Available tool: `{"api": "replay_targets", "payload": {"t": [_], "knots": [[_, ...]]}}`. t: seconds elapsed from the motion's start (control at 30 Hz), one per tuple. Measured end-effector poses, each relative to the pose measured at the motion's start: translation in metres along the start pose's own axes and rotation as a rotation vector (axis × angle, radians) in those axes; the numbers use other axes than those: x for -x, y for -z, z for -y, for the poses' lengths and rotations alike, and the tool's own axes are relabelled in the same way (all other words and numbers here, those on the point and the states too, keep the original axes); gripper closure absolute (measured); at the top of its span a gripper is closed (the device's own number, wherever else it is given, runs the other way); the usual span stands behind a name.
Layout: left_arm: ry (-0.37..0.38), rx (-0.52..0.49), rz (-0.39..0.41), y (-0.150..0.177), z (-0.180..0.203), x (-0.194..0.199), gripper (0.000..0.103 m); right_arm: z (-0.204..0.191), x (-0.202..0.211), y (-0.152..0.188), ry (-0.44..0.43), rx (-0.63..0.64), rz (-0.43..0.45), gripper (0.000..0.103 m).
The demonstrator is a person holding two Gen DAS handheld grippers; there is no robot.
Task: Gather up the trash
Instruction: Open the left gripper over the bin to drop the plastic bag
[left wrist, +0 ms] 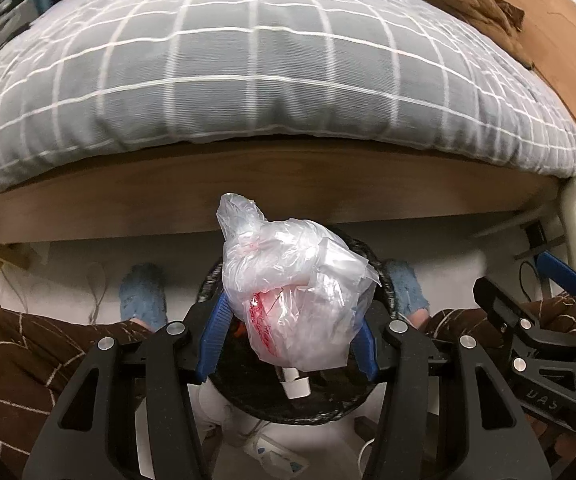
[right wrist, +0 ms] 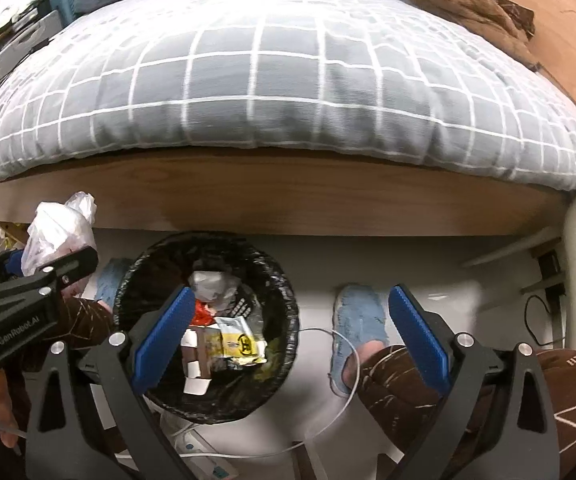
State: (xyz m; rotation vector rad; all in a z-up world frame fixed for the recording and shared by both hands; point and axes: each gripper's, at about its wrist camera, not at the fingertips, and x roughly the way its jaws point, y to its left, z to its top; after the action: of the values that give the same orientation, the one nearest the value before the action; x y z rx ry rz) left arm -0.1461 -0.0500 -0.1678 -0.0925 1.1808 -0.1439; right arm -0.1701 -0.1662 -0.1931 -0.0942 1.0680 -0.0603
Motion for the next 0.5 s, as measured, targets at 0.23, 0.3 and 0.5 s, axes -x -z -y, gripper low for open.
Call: {"api": "replay_targets", "payload": {"t": [0.23,0.3,0.5], "knots": [[0.004,-0.041,-0.014,-0.001,0.024,-0.007,0.049,0.014,0.002,-0.001,0.002,-0.022,0.004,0.01],[0.002,-0.047,-0.015,0.0,0.026,-0.009,0.046,0.015,0.002,-0.001,0.002,-0.025,0.002,0.01],[-0.009,-0.042,-0.008,0.001,0.027,-0.009,0.034,0.012,0.002,-0.002,-0.003,-0.029,0.008,0.009]]}}
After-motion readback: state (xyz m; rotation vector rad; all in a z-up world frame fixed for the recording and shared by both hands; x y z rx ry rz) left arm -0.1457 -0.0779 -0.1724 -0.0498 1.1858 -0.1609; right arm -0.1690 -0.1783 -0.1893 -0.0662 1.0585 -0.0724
